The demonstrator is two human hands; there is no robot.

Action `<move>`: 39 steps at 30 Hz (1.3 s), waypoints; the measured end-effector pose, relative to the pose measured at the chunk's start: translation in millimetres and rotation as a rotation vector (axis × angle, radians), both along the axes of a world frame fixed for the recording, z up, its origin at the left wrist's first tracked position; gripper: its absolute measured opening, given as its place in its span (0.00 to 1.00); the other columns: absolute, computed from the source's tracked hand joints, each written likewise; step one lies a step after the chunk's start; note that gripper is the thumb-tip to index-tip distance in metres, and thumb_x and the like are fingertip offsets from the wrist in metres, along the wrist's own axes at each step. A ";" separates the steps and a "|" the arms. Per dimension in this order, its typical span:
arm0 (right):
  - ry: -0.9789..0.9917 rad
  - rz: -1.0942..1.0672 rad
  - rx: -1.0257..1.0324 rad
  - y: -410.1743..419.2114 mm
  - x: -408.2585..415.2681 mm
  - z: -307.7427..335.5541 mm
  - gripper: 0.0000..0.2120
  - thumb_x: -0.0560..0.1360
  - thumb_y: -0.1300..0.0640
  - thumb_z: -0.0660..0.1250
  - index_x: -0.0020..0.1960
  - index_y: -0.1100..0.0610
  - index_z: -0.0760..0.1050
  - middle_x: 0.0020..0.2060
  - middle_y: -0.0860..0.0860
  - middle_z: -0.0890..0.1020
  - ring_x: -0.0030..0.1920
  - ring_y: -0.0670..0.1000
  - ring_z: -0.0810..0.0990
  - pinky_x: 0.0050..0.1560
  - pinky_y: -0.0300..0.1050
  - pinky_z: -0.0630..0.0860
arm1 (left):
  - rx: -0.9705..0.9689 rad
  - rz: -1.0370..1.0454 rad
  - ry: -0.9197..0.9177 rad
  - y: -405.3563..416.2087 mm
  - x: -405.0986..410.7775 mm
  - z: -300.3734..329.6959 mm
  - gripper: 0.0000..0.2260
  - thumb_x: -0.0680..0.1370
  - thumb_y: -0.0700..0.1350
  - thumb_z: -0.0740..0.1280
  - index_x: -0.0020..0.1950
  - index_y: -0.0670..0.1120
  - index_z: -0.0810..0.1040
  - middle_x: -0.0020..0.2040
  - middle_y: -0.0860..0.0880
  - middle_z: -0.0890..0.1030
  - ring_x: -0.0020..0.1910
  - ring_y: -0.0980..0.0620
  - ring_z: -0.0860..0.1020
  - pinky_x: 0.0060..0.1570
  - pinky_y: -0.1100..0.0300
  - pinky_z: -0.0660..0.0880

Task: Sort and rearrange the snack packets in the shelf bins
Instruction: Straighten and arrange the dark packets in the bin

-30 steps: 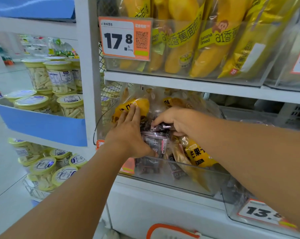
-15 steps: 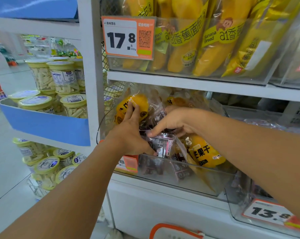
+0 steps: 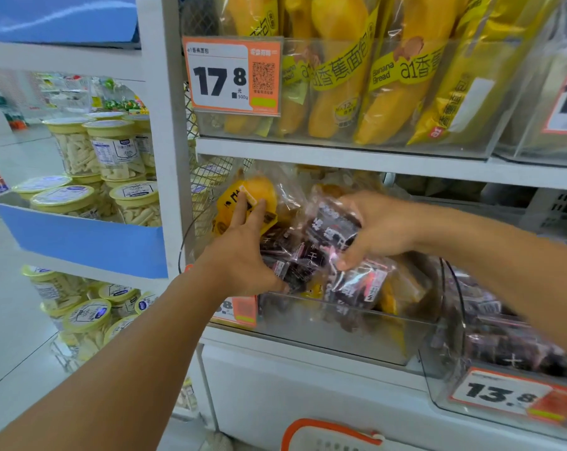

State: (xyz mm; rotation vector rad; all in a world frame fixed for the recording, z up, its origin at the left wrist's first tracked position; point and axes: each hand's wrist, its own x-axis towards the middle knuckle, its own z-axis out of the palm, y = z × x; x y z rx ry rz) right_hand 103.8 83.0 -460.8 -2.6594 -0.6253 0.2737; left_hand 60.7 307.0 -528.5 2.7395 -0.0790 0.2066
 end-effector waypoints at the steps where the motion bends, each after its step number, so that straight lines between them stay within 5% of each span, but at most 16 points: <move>1: -0.062 0.045 0.019 -11.2 -6.8 3.5 0.36 0.63 0.57 0.84 0.67 0.54 0.73 0.59 0.48 0.81 0.60 0.52 0.81 0.60 0.49 0.77 | -0.008 -0.010 -0.006 -2.6 -0.8 -0.9 0.61 0.62 0.62 0.80 0.80 0.58 0.39 0.79 0.56 0.30 0.75 0.43 0.66 0.58 0.52 0.74; 4: -0.262 0.156 0.093 -38.8 -36.3 3.2 0.18 0.64 0.59 0.83 0.47 0.49 0.79 0.38 0.42 0.83 0.39 0.40 0.82 0.39 0.44 0.75 | -0.047 -0.067 -0.069 -12.3 -4.4 0.6 0.54 0.66 0.65 0.76 0.81 0.57 0.44 0.81 0.56 0.37 0.78 0.48 0.59 0.69 0.51 0.67; 7: -0.485 0.265 0.146 -52.0 -64.9 -2.2 0.13 0.67 0.58 0.81 0.47 0.47 0.81 0.37 0.40 0.82 0.40 0.38 0.80 0.40 0.43 0.75 | -0.071 -0.165 -0.149 -29.0 -13.4 11.4 0.52 0.66 0.69 0.71 0.81 0.53 0.50 0.82 0.54 0.48 0.80 0.52 0.53 0.74 0.51 0.62; 9: -0.622 0.334 0.219 -59.3 -75.2 -4.4 0.12 0.69 0.61 0.79 0.47 0.49 0.82 0.36 0.39 0.80 0.40 0.37 0.78 0.41 0.39 0.74 | -0.143 -0.307 -0.158 -46.2 -21.4 19.5 0.51 0.63 0.70 0.69 0.80 0.51 0.56 0.80 0.51 0.58 0.78 0.51 0.57 0.75 0.55 0.61; 12: -0.565 0.244 0.488 -78.9 -85.5 -1.8 0.12 0.69 0.64 0.79 0.50 0.52 0.84 0.40 0.45 0.85 0.43 0.41 0.82 0.44 0.36 0.76 | -0.346 -0.504 -0.107 -69.1 -34.7 23.5 0.41 0.65 0.52 0.81 0.75 0.52 0.68 0.71 0.56 0.71 0.70 0.55 0.71 0.67 0.61 0.69; 16: -0.417 0.094 0.818 -111.5 -103.6 -1.7 0.21 0.67 0.67 0.78 0.53 0.47 0.82 0.46 0.41 0.87 0.47 0.38 0.84 0.47 0.32 0.78 | -0.549 -0.541 -0.069 -116.5 -58.1 32.3 0.28 0.64 0.50 0.82 0.62 0.51 0.79 0.53 0.56 0.83 0.53 0.60 0.81 0.53 0.62 0.78; 20: -0.350 0.006 0.923 -143.5 -125.7 -8.2 0.21 0.66 0.70 0.77 0.53 0.50 0.82 0.46 0.40 0.87 0.49 0.41 0.85 0.49 0.32 0.78 | -0.595 -0.614 -0.119 -175.4 -69.6 30.4 0.13 0.76 0.52 0.72 0.46 0.43 0.80 0.34 0.44 0.79 0.33 0.42 0.79 0.32 0.43 0.78; 23: -0.347 -0.067 0.964 -171.4 -140.0 -17.1 0.18 0.67 0.67 0.77 0.54 0.53 0.82 0.46 0.44 0.87 0.48 0.43 0.86 0.48 0.35 0.79 | -0.613 -0.659 -0.144 -208.2 -74.3 30.4 0.12 0.77 0.53 0.68 0.38 0.47 0.77 0.27 0.52 0.71 0.25 0.50 0.74 0.26 0.52 0.77; 25: -0.322 -0.166 1.072 -189.6 -147.9 -18.6 0.13 0.69 0.59 0.74 0.53 0.54 0.82 0.44 0.49 0.87 0.45 0.45 0.85 0.46 0.37 0.80 | -0.667 -0.684 -0.122 -229.8 -79.0 34.1 0.11 0.77 0.50 0.68 0.36 0.50 0.75 0.26 0.54 0.72 0.22 0.57 0.74 0.25 0.61 0.76; 27: -0.294 -0.273 1.182 -210.4 -153.3 -13.8 0.11 0.71 0.49 0.69 0.51 0.52 0.82 0.42 0.52 0.86 0.43 0.47 0.85 0.44 0.39 0.81 | -0.760 -0.672 -0.060 -250.6 -83.5 39.3 0.09 0.77 0.50 0.67 0.39 0.49 0.76 0.26 0.54 0.75 0.23 0.55 0.77 0.27 0.54 0.80; 30: -0.340 -0.383 1.325 -254.2 -154.7 -1.6 0.13 0.72 0.48 0.68 0.54 0.53 0.79 0.45 0.52 0.85 0.44 0.51 0.85 0.43 0.45 0.82 | -0.933 -0.624 -0.016 -276.4 -86.3 44.5 0.06 0.79 0.46 0.65 0.46 0.46 0.79 0.30 0.50 0.79 0.28 0.51 0.78 0.31 0.49 0.82; 32: -0.405 -0.469 1.327 -286.6 -155.2 -1.3 0.16 0.71 0.48 0.71 0.55 0.55 0.78 0.46 0.57 0.83 0.47 0.55 0.83 0.50 0.54 0.83 | -1.001 -0.581 -0.032 -291.7 -90.2 46.3 0.05 0.80 0.45 0.65 0.51 0.48 0.81 0.41 0.43 0.83 0.35 0.45 0.81 0.34 0.53 0.81; 34: -0.458 -0.579 1.235 -316.9 -154.1 -6.7 0.17 0.73 0.50 0.74 0.57 0.58 0.77 0.44 0.66 0.78 0.43 0.58 0.81 0.46 0.55 0.84 | -1.070 -0.531 -0.035 -306.6 -89.2 47.8 0.05 0.80 0.43 0.65 0.51 0.48 0.81 0.44 0.44 0.84 0.35 0.52 0.82 0.32 0.62 0.80; 37: -0.514 -0.652 0.890 -348.0 -145.3 -19.2 0.17 0.74 0.62 0.74 0.61 0.53 0.80 0.48 0.53 0.85 0.45 0.50 0.85 0.42 0.45 0.83 | -1.106 -0.472 0.001 -330.9 -72.3 49.1 0.03 0.80 0.44 0.67 0.48 0.47 0.80 0.44 0.47 0.85 0.41 0.51 0.83 0.36 0.59 0.79; 39: -0.522 -0.666 0.643 -355.6 -133.7 -24.5 0.08 0.72 0.58 0.77 0.50 0.51 0.83 0.41 0.49 0.85 0.43 0.45 0.84 0.46 0.46 0.82 | -1.152 -0.444 0.059 -347.1 -58.6 48.5 0.02 0.79 0.45 0.69 0.46 0.48 0.80 0.45 0.47 0.85 0.43 0.47 0.82 0.40 0.52 0.80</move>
